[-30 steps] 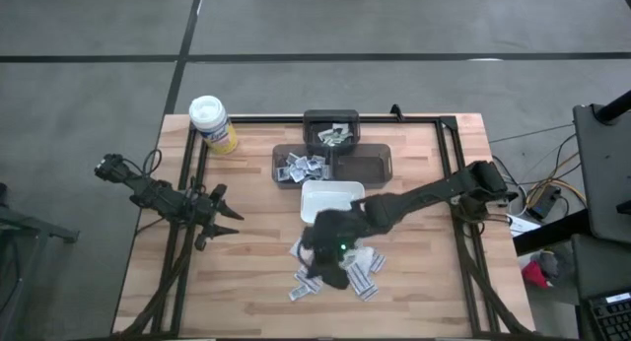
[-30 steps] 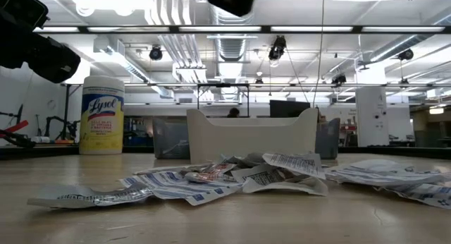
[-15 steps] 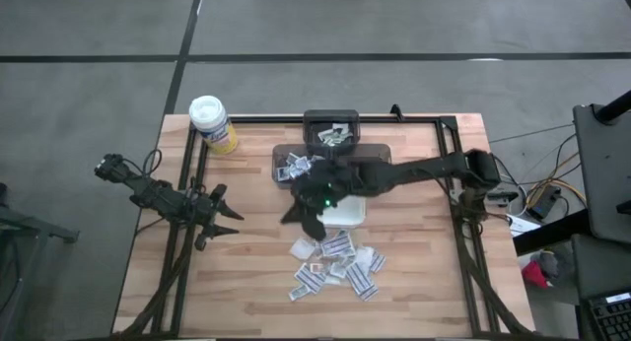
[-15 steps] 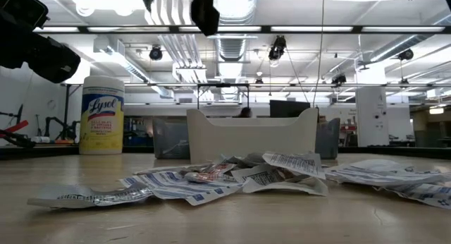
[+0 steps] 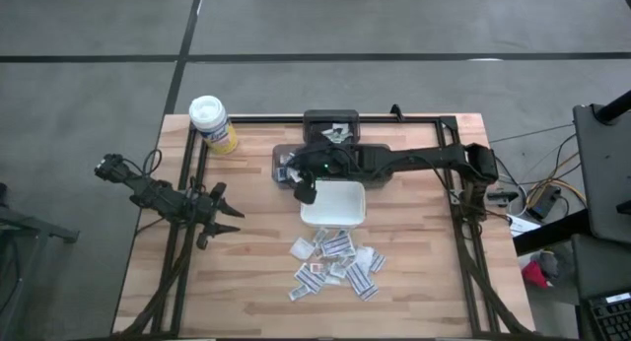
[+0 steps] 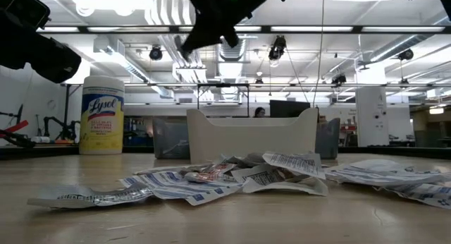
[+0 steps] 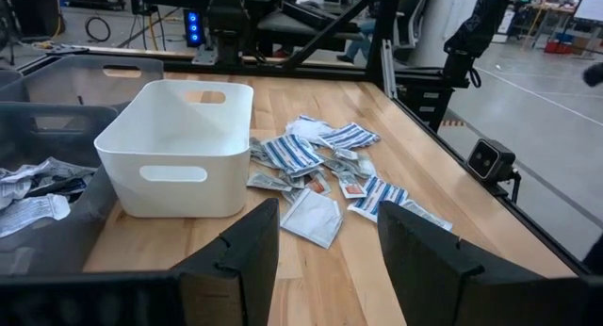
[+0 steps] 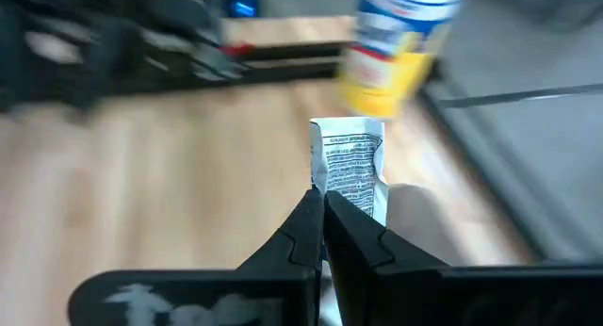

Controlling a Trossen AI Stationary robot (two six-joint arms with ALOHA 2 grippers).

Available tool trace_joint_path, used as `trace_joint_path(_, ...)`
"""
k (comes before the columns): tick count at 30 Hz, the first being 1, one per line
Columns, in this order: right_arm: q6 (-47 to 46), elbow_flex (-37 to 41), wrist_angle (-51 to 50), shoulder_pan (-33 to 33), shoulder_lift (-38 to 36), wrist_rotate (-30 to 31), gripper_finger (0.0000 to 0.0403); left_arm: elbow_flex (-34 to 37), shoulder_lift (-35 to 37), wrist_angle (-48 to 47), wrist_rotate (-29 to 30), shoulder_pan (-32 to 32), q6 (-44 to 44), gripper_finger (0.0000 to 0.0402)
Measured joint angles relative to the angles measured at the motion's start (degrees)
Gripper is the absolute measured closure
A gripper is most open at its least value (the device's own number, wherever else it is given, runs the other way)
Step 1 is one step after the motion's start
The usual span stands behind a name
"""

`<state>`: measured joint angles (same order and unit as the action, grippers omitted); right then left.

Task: Pick & Place First Aid Supplies
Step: Put the alcohol pad into the left black bin

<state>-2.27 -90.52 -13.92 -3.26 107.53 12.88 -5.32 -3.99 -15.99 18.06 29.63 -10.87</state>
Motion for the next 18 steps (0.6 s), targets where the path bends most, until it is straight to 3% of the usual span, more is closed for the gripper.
trace_joint_path(5,7.56,-0.02,-4.31,-0.03,0.00,8.30,0.0394,0.00,0.00,0.00,0.02,0.00,-0.01,0.0225)
trace_joint_path(12,11.53,-3.34,-17.43,-2.24,0.20,8.50,0.0394,0.00,0.00,0.00,0.18,0.00,-0.20,0.0225)
trace_joint_path(18,13.11,-8.27,-26.38,-5.81,0.20,5.00,0.0394,0.00,-0.02,-0.04,2.56,0.00,-0.22,0.0225)
